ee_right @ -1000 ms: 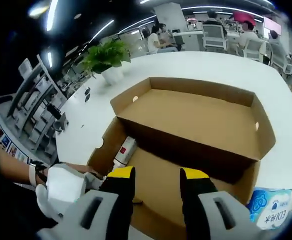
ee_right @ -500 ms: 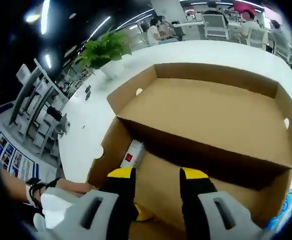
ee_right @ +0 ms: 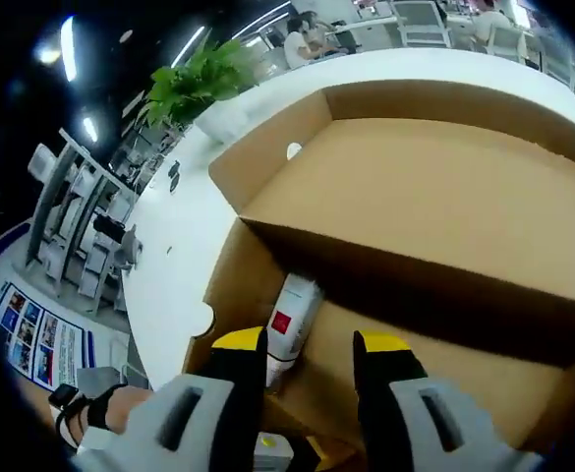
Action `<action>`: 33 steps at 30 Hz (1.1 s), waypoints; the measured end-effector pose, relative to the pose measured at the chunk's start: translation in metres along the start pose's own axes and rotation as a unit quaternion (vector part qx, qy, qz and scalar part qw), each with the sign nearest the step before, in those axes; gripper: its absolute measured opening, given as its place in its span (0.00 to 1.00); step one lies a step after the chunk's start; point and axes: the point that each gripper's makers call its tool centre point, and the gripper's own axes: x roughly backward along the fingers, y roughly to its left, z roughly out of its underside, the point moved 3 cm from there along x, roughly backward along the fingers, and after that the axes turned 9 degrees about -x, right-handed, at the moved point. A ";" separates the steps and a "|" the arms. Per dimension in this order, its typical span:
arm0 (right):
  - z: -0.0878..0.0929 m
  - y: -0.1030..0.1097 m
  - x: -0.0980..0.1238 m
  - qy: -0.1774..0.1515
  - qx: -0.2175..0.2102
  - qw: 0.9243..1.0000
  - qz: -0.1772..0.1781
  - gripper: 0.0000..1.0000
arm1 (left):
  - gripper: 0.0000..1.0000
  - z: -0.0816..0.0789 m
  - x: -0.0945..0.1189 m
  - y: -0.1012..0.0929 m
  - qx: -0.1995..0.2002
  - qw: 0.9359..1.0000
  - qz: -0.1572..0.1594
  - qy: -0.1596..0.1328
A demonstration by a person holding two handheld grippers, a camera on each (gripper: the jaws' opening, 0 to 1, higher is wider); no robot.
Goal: Operate the shoe box by opening the lid, removing the specified soft item, and placing it in the target area until the item is outside and the box remains undamaged.
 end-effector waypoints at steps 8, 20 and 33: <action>0.000 0.005 -0.026 0.015 -0.003 1.000 0.008 0.33 | 0.03 0.000 0.000 0.000 0.001 1.000 -0.001 0.000; 0.006 0.003 -0.037 0.033 0.024 0.999 0.023 0.26 | 0.03 0.001 -0.002 0.000 0.003 1.000 0.000 0.000; 0.008 -0.034 -0.017 0.030 0.030 0.998 0.047 0.26 | 0.03 0.002 -0.004 0.000 -0.004 1.000 0.004 -0.002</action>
